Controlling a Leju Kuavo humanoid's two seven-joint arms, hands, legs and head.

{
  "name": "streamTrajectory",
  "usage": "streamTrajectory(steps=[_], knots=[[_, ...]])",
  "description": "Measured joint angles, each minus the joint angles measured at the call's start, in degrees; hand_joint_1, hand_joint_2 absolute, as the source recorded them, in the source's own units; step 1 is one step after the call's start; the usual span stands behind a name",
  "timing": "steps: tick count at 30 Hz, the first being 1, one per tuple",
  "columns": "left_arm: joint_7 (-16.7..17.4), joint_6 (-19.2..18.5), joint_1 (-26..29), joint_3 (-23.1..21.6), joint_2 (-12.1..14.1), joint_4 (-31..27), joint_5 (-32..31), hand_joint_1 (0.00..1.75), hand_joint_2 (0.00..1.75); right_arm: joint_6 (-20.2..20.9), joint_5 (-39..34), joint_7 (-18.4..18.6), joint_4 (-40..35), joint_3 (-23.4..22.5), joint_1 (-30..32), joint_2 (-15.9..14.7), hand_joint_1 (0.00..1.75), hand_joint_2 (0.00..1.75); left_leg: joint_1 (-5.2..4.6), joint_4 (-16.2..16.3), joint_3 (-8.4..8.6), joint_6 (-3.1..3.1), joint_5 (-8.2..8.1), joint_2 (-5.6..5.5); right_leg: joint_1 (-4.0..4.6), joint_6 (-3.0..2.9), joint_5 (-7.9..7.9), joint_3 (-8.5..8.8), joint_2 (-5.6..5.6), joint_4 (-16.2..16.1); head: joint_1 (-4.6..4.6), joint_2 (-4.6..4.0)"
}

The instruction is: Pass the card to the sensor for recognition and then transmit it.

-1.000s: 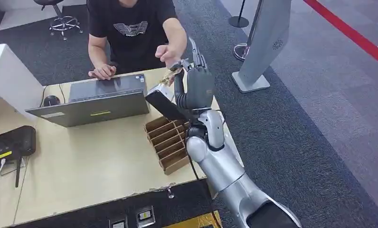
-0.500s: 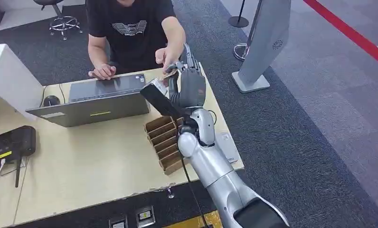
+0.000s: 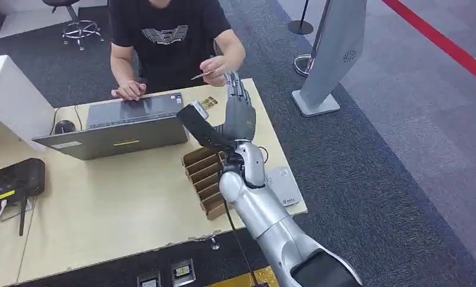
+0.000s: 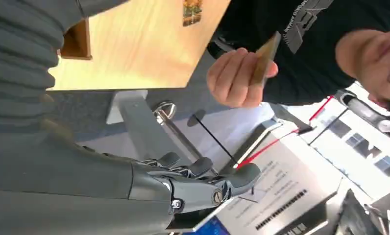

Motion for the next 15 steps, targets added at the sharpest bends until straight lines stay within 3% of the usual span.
streamTrajectory(steps=[5, 8, 15], knots=[[0.0, 0.0, 0.0, 0.0, 0.0, 0.0, 0.8, 0.0, 0.0, -0.1, -0.4, 3.0, -0.9, 1.2, 0.9, -1.7, 0.0, 1.75, 0.0, 0.0, 0.0, 0.0, 0.0, 0.0, -0.01, 0.0, 0.0, -0.01, 0.0, 0.0, 0.0, 0.0], [0.0, 0.1, 0.1, 0.0, 0.0, 0.0, 1.5, 0.0, 0.0, -0.1, 1.1, 7.7, -2.4, 1.7, 2.0, -3.7, 0.0, 1.75, -0.01, 0.0, 0.02, 0.0, 0.0, 0.02, -0.02, 0.0, 0.0, 0.0, -0.01, 0.0, 0.0, 0.0], [-0.4, -0.1, 0.9, -0.1, 0.2, 0.0, 2.3, 0.0, 0.0, -0.2, 3.8, 18.7, -9.2, 1.1, 6.6, -12.4, 0.0, 1.75, -0.04, 0.0, 0.06, 0.02, -0.02, 0.1, -0.06, 0.02, 0.01, -0.01, 0.03, 0.0, 0.0, 0.0]])
